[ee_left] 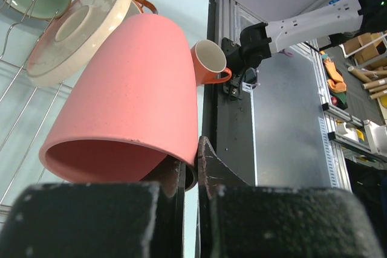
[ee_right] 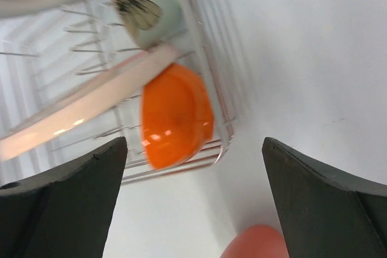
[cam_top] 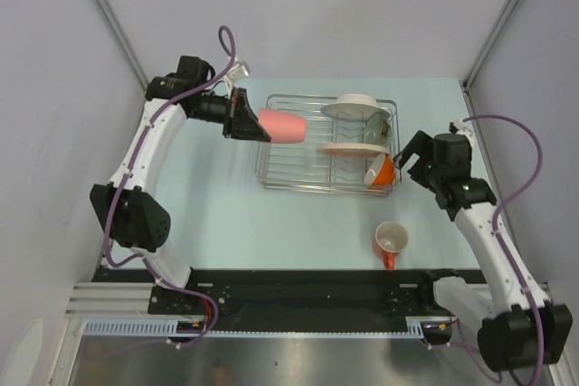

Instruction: Load the mixed dishes into the dish rack

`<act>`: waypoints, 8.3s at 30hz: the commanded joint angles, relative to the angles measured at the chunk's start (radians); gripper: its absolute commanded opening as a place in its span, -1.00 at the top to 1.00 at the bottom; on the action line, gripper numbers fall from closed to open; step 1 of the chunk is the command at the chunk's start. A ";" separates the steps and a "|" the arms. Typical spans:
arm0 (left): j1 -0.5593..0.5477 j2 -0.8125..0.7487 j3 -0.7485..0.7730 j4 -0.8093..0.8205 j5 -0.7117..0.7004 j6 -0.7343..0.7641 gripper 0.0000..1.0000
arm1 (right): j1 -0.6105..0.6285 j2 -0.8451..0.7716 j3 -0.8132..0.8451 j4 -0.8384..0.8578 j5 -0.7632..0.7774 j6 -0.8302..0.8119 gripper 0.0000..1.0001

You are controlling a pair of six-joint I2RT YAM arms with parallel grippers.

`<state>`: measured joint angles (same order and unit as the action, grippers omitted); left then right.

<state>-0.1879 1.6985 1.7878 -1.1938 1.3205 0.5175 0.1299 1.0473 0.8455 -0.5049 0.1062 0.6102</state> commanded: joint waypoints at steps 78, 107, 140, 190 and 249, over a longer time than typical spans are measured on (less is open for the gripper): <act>-0.170 -0.095 -0.303 0.898 0.189 -0.715 -0.38 | 0.306 0.181 0.109 0.895 -0.613 0.508 0.61; -0.036 -0.108 -0.573 0.835 -0.811 -0.301 -0.53 | 0.359 0.460 0.682 0.005 -0.258 -0.023 0.99; -0.090 -0.125 -0.755 0.698 -0.626 -0.194 -0.04 | 0.476 1.258 1.552 -0.485 -0.027 -0.190 1.00; -0.007 -0.201 -0.420 0.350 -0.426 -0.062 -0.79 | 0.605 1.383 1.544 -0.541 0.053 -0.299 -0.99; -1.102 0.263 0.182 0.223 -1.057 0.269 -0.98 | 0.212 -0.481 0.432 -0.629 0.566 0.189 -0.99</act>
<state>-1.2633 1.9442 1.9247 -0.9779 0.2119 0.6415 0.3428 0.5705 1.2724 -1.0920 0.6285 0.7509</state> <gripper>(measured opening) 0.993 0.995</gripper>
